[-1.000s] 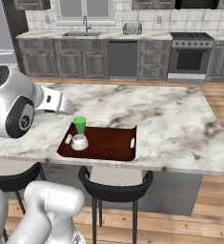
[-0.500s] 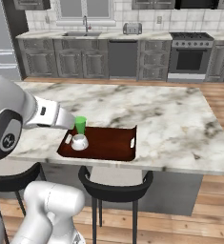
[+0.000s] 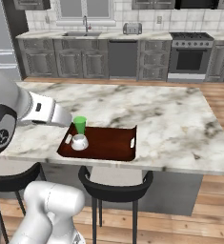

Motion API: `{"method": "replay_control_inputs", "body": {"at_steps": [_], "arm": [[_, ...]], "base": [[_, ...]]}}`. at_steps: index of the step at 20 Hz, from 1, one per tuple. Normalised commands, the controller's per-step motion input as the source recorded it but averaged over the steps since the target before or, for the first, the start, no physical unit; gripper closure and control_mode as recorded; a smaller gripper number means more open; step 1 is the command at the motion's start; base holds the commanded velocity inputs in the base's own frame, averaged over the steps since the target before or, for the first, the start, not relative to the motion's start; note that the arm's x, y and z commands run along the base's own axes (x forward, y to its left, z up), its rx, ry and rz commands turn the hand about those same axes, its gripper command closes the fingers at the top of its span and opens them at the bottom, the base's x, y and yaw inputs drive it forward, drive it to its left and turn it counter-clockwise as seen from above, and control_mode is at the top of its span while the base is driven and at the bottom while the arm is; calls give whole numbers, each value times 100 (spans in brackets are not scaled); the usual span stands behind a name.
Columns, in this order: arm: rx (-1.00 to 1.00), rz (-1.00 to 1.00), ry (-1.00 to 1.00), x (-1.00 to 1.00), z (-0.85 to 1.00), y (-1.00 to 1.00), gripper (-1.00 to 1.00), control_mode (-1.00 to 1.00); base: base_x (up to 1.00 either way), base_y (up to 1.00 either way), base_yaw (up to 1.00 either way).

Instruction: There is a tray on the dining counter. Grab the cup, mug, and pitcher and place them on the tray. The pitcher may be placed next to the tray if it cannot fit the tray.

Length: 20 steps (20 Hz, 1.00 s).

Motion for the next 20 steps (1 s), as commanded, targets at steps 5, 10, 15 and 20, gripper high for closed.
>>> {"method": "replay_control_inputs", "body": {"at_steps": [5, 10, 15, 20], "arm": [[3, 0, 11, 0, 11, 8, -100, -100], [6, 0, 5, 0, 0, 0, -100, -100], [1, 0, 7, 0, 0, 1, -100, -100], [0, 0, 2, 0, 0, 1, -100, 100]], "base": [[0, 0, 0], [0, 0, 0], [0, 0, 0], [-17, 0, 0]]}}
